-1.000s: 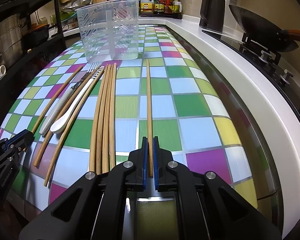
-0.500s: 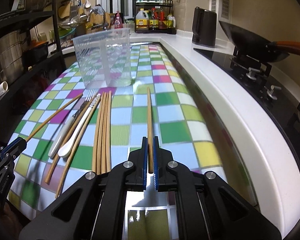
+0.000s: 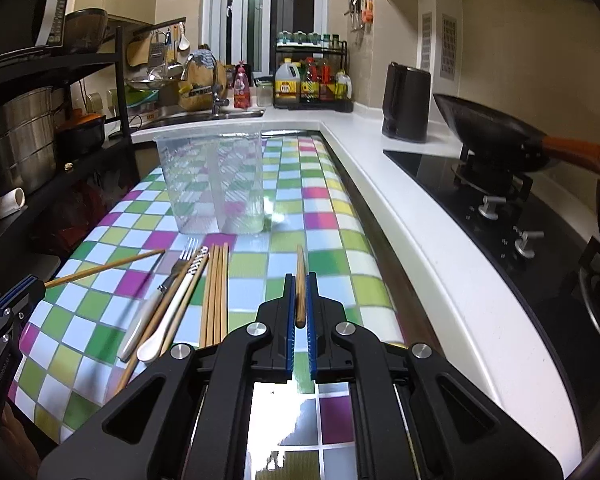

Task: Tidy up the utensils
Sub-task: 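Lift both held chopsticks and carry them above the clear plastic container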

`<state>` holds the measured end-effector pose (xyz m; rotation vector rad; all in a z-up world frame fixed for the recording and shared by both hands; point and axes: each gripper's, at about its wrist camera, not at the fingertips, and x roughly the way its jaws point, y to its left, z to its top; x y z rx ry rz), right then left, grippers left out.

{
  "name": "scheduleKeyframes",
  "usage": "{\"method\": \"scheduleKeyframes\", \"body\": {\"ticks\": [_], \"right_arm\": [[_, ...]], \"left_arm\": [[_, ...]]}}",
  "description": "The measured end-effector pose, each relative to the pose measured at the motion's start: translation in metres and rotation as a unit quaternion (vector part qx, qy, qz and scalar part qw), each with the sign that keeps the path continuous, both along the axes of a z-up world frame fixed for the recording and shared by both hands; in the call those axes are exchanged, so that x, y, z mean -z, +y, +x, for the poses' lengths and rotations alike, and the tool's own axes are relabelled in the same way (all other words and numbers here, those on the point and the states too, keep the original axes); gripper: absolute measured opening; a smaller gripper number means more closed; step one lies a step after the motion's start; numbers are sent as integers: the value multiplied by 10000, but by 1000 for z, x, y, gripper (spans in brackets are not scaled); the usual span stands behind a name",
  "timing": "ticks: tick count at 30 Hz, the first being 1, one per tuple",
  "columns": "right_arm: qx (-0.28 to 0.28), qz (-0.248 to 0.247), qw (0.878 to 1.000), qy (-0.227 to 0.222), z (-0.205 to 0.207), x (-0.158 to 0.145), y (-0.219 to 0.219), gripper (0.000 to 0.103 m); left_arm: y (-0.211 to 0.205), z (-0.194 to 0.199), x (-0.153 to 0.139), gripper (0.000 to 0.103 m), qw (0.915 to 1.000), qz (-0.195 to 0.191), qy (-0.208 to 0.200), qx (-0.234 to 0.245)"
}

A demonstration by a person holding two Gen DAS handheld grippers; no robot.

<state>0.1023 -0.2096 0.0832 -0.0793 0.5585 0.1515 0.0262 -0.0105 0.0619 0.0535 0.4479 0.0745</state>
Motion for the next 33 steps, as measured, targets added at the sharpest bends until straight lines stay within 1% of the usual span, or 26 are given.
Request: {"method": "scheduleKeyframes", "body": {"ticks": [6,11,17,19,22,24,28,31,33], "right_arm": [[-114,10,9994,-317,-1,-28,2,5],[-218,69,9985,-495,1,-48,7,5],[-319,187,9972,-654,10,-72,11,5],[-364,172,9967,-704,15,-80,14,5],[-479,153,9962,-714,23,-91,20,5],[-540,192,9958,-714,29,-101,21,5],[-689,512,9935,-745,49,-132,21,5],[-833,665,9905,-871,65,-162,25,5],[-880,711,9881,-1038,75,-184,29,5]], "left_arm": [[6,1,-20,5,9998,5,-212,-10],[17,8,-45,5,9991,8,-418,-42],[36,26,-74,5,9988,-162,-455,4],[40,34,-81,5,9988,-242,-419,32],[52,51,-91,5,9984,-501,-220,122],[58,63,-99,5,9980,-600,-115,183],[70,90,-121,5,9951,-918,117,339],[73,111,-145,5,9934,-1039,110,477],[73,127,-162,5,9923,-1099,71,568]]}}
